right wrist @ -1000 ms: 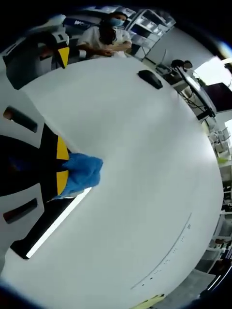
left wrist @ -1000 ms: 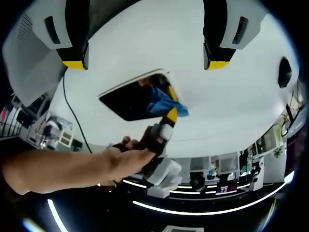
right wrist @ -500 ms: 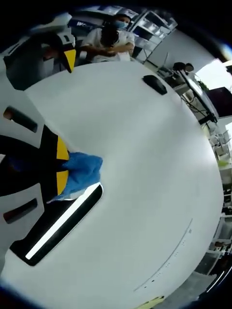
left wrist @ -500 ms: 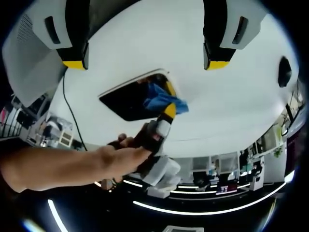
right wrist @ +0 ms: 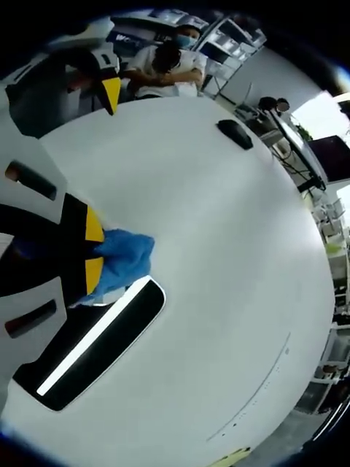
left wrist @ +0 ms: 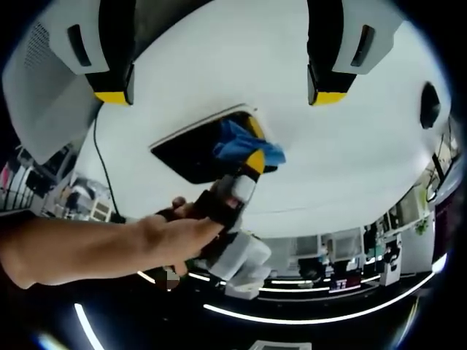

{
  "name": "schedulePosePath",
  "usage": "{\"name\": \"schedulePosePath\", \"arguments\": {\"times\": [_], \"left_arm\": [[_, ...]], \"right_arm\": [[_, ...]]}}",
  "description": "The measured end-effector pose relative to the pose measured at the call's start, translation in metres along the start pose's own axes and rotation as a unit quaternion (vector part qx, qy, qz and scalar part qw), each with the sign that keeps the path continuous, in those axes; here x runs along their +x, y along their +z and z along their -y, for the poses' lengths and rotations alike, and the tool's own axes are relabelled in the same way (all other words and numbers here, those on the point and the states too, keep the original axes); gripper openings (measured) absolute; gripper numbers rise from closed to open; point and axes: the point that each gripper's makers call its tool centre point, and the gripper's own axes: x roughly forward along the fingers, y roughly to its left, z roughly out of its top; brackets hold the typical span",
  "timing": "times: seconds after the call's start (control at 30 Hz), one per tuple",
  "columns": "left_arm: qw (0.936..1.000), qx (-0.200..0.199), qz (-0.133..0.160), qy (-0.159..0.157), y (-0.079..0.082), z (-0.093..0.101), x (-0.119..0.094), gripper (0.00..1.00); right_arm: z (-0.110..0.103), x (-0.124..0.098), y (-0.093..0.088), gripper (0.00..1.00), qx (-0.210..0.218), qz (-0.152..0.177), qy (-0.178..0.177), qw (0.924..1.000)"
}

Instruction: Wipe the mirror surface with the cleaning cloth until all visible marks leave the cleaned area.

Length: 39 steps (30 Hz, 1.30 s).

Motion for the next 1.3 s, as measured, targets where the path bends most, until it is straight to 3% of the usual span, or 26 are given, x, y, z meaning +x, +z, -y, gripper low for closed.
{"name": "schedulePosePath", "arguments": {"times": [0.37, 0.67, 1.3], "left_arm": [[1.0000, 0.002, 0.001, 0.006, 0.000, -0.002, -0.001, 0.99], [1.0000, 0.001, -0.001, 0.009, 0.000, -0.003, -0.001, 0.99], [0.9999, -0.004, 0.003, 0.009, 0.001, -0.003, -0.002, 0.99]], "right_arm": [[0.001, -0.001, -0.001, 0.00, 0.012, 0.015, -0.007, 0.9998], [0.023, -0.009, -0.013, 0.00, 0.050, 0.020, -0.014, 0.9985], [0.060, -0.027, -0.042, 0.00, 0.081, 0.036, -0.027, 0.9957]]}}
